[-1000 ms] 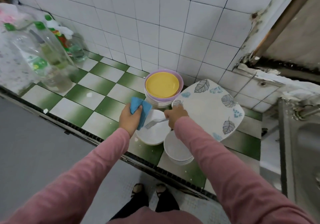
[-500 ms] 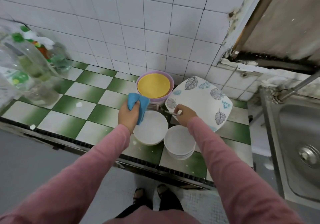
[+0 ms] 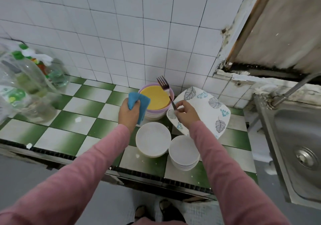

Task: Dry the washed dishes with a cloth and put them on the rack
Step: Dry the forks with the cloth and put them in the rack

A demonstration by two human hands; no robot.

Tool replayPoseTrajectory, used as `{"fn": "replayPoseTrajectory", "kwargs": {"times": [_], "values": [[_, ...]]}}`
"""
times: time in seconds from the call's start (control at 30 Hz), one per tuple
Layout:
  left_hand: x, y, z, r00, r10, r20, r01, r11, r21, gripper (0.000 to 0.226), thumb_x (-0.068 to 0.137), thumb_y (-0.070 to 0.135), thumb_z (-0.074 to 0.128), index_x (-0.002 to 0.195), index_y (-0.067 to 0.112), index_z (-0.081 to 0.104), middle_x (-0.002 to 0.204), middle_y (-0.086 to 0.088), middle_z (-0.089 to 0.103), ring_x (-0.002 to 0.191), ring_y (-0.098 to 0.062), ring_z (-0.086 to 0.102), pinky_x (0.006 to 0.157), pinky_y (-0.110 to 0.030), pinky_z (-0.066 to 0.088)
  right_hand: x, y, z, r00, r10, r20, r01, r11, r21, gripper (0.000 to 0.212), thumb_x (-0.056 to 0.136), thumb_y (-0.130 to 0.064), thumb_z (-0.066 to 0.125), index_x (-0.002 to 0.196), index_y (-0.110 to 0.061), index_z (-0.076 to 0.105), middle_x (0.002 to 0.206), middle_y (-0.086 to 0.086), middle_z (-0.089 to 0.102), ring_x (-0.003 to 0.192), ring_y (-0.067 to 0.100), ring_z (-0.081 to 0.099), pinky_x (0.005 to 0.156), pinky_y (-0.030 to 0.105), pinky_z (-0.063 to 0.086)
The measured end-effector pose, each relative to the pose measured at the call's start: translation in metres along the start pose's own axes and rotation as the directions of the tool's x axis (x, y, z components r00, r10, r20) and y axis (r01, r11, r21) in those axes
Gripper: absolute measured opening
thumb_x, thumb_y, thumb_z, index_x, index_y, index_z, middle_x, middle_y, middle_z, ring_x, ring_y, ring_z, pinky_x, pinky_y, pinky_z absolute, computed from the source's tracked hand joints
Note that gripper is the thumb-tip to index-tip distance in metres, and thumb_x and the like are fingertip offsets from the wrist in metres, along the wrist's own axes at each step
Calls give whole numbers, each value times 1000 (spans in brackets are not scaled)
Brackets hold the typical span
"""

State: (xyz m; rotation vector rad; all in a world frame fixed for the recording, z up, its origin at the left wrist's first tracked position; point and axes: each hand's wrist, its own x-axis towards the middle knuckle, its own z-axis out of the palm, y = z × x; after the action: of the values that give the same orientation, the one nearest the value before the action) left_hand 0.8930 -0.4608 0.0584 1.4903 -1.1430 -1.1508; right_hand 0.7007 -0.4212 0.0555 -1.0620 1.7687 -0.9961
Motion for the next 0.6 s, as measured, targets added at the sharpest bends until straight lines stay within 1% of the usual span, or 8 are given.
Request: {"fn": "replayPoseTrajectory", "kwargs": {"times": [0.07,0.17,0.27,0.33,0.37,0.4,0.53,0.6], "values": [[3,6,1,1000,23,8,-23,1000,0,6,99,21,52,94,25,52,83,8,55,74,-7,53,68,-25,46,-2,-10,3,999,-35,-22,37,997,66,17,93,6,52,94,-12,53,77,7,53,58,14,46,55,17,41],[6,16,2,997,67,35,-67,998,6,4,100,22,52,103,23,52,86,11,55,77,-3,53,66,-21,44,-6,-25,7,995,-86,-48,91,989,118,18,91,10,52,98,-6,50,82,16,53,56,21,48,50,14,44],[11,25,3,992,107,66,-107,994,-5,9,100,26,53,107,21,53,91,7,58,83,-7,56,67,-20,44,-8,-33,12,988,-146,-54,153,977,150,20,89,10,56,92,-9,52,83,23,55,64,28,58,61,27,53],[14,34,5,989,118,87,-116,993,-28,11,99,31,55,106,22,55,96,4,60,87,-13,58,70,-25,49,-13,-39,16,984,-171,-56,178,971,160,34,87,7,59,85,-27,57,87,30,58,72,35,64,76,40,59],[16,39,7,987,124,100,-121,992,-40,10,98,33,57,104,24,55,97,4,61,87,-14,59,71,-28,52,-14,-40,17,983,-175,-59,182,972,151,41,86,4,61,81,-36,59,90,30,60,77,39,65,82,47,58],[16,44,9,985,134,106,-129,990,-48,11,98,34,57,103,25,55,97,3,62,86,-13,60,70,-28,53,-15,-41,18,982,-183,-57,190,969,161,44,86,3,62,79,-40,59,89,27,61,79,40,65,83,50,57],[15,65,25,977,178,116,-170,983,-74,18,99,36,56,109,21,55,97,5,60,79,-2,58,57,-13,46,-21,-49,15,974,-226,-28,226,940,257,32,91,11,56,90,-20,52,84,20,60,62,31,58,63,37,54],[15,77,35,978,164,131,-149,982,-114,18,98,37,56,106,20,55,96,3,61,79,-8,59,57,-18,48,-25,-54,11,969,-247,-4,237,925,297,30,94,11,53,93,-19,50,80,14,65,63,28,59,62,32,55]]}}
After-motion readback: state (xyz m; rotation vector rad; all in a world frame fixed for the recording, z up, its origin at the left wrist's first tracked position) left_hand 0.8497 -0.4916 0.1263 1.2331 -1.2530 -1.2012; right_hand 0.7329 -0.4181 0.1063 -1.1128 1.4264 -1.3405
